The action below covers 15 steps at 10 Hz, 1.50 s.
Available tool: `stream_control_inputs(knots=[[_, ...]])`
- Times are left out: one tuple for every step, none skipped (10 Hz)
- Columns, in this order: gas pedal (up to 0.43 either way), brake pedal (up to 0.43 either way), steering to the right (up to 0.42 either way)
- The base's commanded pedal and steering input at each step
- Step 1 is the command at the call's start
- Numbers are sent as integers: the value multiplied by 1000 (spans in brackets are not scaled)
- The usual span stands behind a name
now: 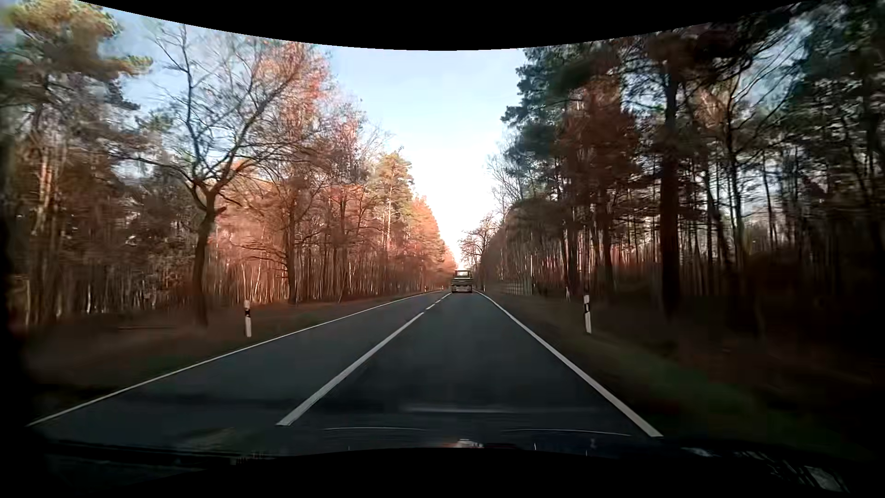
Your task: Follow the waypoints while adhering to traffic rules and regulations
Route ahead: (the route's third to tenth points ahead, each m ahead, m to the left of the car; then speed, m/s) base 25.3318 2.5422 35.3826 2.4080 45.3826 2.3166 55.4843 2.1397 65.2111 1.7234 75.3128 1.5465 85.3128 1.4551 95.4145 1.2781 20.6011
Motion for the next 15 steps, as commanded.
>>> stream_control_inputs(knots=[[59, 0, -3], [59, 0, -4], [59, 0, -3], [59, 0, -3], [59, 0, -2], [59, 0, -2], [59, 0, -1], [59, 0, -1], [59, 0, -1], [59, 0, -1], [59, 0, 0], [59, 0, 0], [59, 0, 0], [59, 0, 0], [47, 0, 0]])
